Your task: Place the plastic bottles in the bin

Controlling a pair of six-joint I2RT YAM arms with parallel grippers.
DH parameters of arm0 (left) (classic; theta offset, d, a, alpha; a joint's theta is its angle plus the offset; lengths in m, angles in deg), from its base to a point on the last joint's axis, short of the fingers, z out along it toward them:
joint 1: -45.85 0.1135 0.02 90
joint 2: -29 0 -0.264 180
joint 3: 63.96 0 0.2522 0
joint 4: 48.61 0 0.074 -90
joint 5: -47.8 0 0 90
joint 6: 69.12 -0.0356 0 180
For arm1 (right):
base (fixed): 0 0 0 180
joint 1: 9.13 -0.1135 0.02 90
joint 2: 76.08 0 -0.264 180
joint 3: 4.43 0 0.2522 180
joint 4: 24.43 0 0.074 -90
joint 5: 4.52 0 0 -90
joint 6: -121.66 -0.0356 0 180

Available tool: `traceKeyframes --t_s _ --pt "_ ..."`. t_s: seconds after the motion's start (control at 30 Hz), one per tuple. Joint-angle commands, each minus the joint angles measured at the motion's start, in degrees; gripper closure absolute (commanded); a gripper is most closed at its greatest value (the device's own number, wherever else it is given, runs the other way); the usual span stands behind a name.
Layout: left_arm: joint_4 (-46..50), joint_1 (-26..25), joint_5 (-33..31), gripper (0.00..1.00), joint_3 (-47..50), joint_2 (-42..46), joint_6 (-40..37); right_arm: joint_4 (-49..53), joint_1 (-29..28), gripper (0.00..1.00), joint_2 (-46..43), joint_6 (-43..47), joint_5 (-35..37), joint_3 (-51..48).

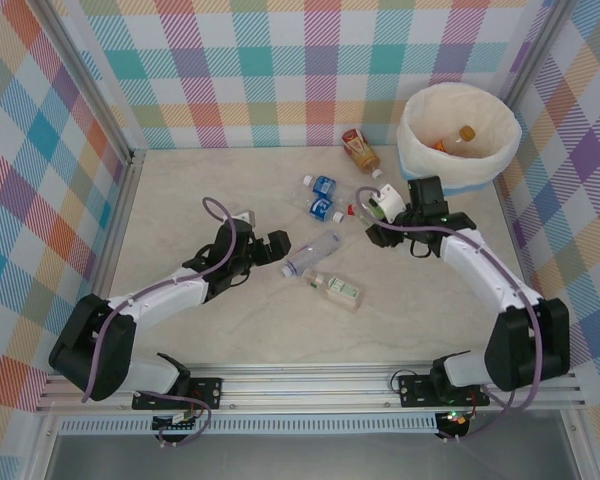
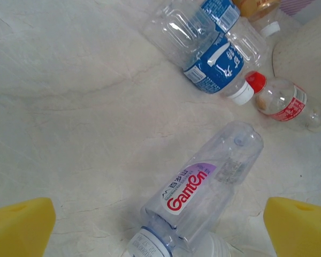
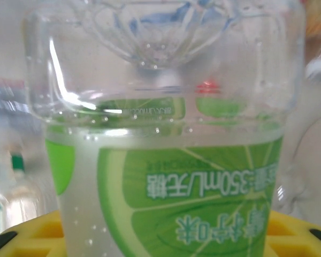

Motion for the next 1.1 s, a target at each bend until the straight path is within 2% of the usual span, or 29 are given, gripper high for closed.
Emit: traceKeyframes --t_s 0.0,0.13,0.23,0.4,0.63,0.87,1.07 --pt "0.88 0.77 2.28 0.0 -2.14 -1.15 -0.92 -13.71 -0.15 0.51 -5.37 -8.31 -3.99 -1.96" --pt "0.88 0.81 3.17 0.0 -2.51 -1.98 -0.51 -25.15 0.96 0.47 -9.28 -13.83 1.46 -2.52" --pt "0.94 0.79 3.57 0.0 -2.43 -2.32 -0.47 -28.31 2.4 0.48 -9.36 -16.11 5.29 0.43" --pt "1.33 0.77 4.03 0.0 -2.34 -1.79 -0.74 -29.3 5.59 0.48 -6.38 -17.62 11.57 7.51" --pt "6.1 0.77 2.64 0.0 -3.6 -1.06 -3.85 -26.0 12.54 0.48 0.2 -20.88 14.95 19.19" --pt "6.82 0.77 4.46 0.0 -4.61 -1.76 -5.96 -21.85 15.2 0.48 8.05 -16.37 28.54 27.35" --pt "12.61 0.77 4.05 0.0 -8.12 -3.33 -10.57 -24.54 16.96 0.47 12.53 -14.9 38.88 26.3"
